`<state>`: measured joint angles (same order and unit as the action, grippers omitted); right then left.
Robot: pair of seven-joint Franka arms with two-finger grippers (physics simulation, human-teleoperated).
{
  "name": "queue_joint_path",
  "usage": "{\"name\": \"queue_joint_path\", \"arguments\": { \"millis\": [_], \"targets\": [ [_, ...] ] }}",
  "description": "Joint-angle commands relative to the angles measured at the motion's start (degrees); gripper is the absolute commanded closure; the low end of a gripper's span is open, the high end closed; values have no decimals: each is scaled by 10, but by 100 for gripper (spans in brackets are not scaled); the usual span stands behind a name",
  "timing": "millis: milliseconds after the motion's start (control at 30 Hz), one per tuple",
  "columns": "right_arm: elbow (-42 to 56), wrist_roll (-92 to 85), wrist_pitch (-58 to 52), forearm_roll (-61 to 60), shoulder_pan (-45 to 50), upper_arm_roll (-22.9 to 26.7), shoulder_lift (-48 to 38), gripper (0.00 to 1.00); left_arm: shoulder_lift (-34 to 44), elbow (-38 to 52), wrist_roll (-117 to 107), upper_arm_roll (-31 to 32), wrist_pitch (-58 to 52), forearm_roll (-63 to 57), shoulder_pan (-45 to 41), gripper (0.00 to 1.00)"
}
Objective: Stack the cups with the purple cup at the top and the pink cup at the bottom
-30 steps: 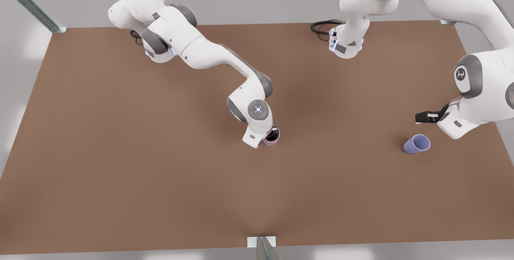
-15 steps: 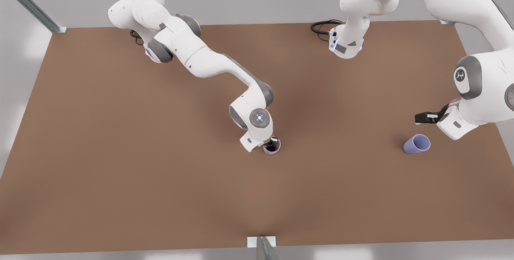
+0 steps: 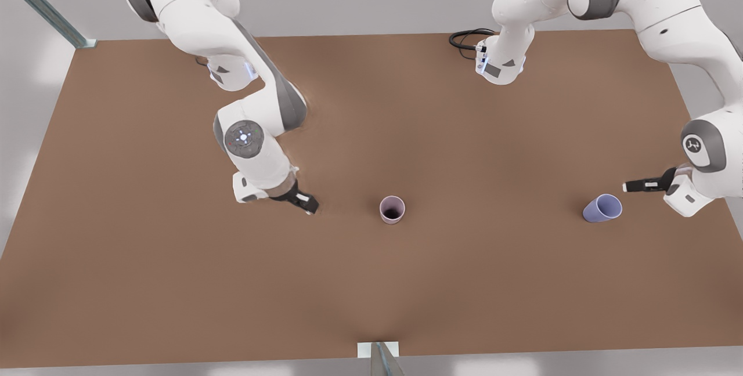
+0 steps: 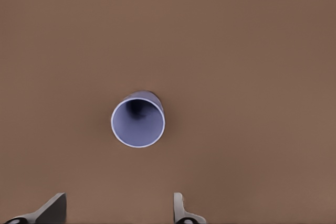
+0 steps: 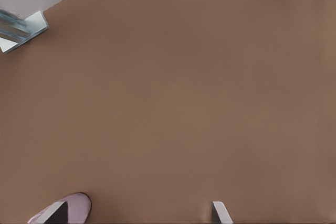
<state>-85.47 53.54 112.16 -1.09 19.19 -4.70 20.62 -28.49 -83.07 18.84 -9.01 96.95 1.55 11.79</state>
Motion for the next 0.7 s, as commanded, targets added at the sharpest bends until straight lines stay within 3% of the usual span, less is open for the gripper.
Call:
{"name": "queue_joint_path", "arguments": {
  "millis": [0, 33, 200, 333, 567, 600, 633, 667],
  "targets": [
    [-44, -291, -54, -1, -74, -2, -66, 0, -25, -2, 191, 0, 104, 10, 14, 0],
    [-40, -382, -110, 8, -127, -3, -73, 0, -37, -2, 209, 0, 124, 10, 19, 0],
    [-43, -536, -136, 25, -266, -3, -93, 0, -82, -17, 254, 0, 191, 11, 40, 0],
    [-106, -566, -69, 51, -269, -2, -117, 0, -82, -86, 261, 0, 260, 19, 41, 0],
    [-67, -584, -77, 46, -261, -13, -99, 0, -79, -120, 269, 1, 262, 23, 41, 0],
    [-65, -626, -79, 45, -262, -13, -99, 0, -80, -120, 269, 1, 262, 24, 41, 5],
    [-45, -622, -116, 44, -262, -13, -92, 0, -81, -120, 269, 1, 262, 31, 42, 33],
    [-37, -623, -118, 44, -262, -13, -82, 0, -81, -119, 269, 1, 262, 32, 42, 46]
  ]
}}
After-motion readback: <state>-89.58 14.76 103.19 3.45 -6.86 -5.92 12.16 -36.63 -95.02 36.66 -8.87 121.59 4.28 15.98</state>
